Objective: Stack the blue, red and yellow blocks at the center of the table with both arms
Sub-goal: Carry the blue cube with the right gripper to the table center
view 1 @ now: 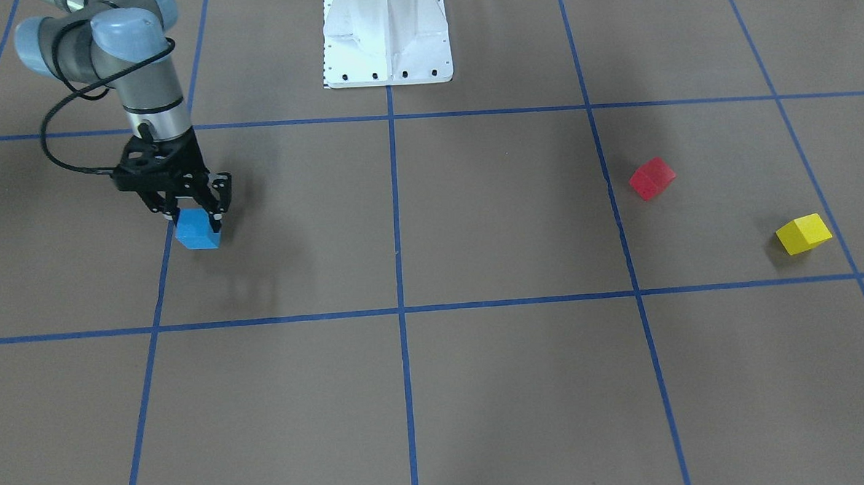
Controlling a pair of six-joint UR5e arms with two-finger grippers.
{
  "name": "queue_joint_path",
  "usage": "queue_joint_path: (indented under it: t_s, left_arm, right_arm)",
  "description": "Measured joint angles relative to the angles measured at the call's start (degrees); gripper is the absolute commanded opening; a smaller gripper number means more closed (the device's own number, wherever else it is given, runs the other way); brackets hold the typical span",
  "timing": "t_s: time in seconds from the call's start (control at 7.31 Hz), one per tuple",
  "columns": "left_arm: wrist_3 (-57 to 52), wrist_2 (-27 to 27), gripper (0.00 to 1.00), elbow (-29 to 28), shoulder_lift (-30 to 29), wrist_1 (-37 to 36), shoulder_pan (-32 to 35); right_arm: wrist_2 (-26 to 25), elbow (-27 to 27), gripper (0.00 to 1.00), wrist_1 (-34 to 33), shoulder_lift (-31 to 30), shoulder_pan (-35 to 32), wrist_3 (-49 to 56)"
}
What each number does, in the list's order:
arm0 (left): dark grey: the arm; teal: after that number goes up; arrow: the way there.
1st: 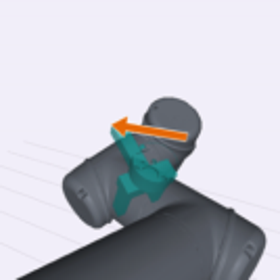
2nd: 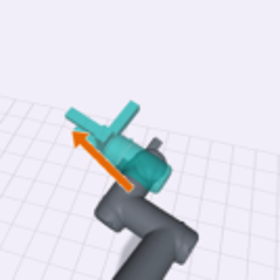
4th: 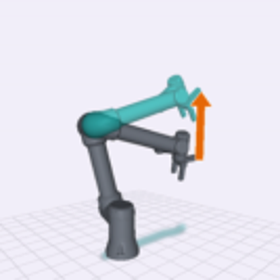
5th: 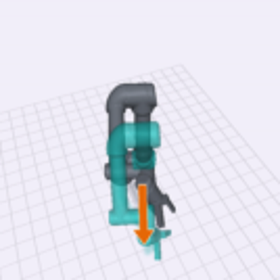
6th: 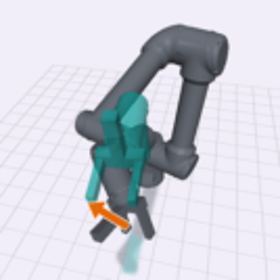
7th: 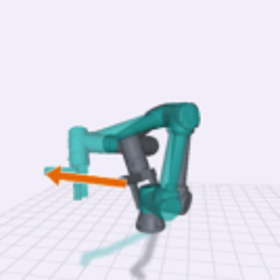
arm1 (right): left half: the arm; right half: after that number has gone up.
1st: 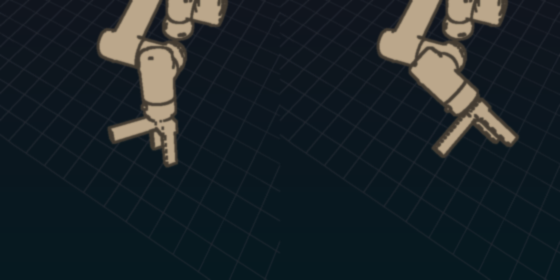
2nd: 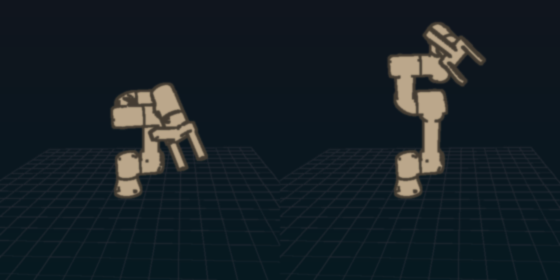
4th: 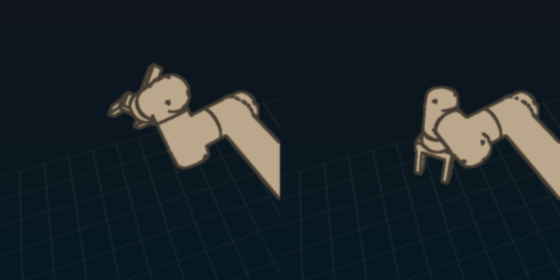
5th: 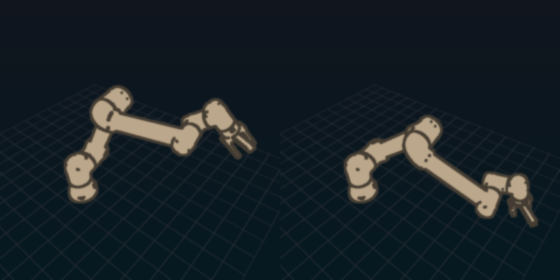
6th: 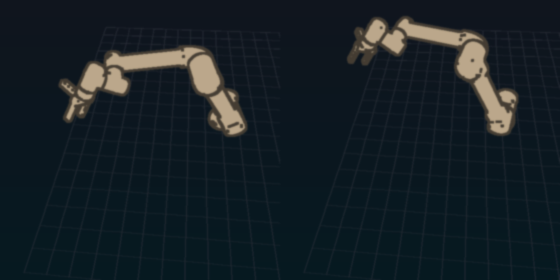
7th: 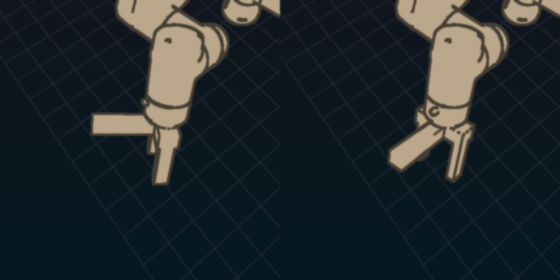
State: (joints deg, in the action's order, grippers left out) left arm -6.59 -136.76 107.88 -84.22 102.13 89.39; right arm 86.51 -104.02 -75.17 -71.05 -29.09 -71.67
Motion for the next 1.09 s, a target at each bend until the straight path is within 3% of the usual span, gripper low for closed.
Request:
queue_joint_path:
  t_s: [0.27,0.55,0.82,1.09]
  left_arm:
    - [0.04,0.0,1.0,-0.2,0.11,0.0,0.0]
    - [0.15,0.0,1.0,-0.49,0.18,-0.06,0.0]
    - [0.17,0.0,1.0,-0.91,0.19,-0.09,0.0]
    - [0.18,0.0,1.0,-1.26,0.2,-0.09,0.0]
  right_arm:
    - [-0.2,7.23,0.0,-7.02,13.82,0.49,-0.19]
    - [-0.49,16.79,0.0,-8.08,24.08,1.24,-1.04]
    - [-0.62,22.73,0.0,-8.01,28.87,1.71,-1.38]
    - [-0.64,24.95,0.02,-7.98,30.39,2.13,-1.31]
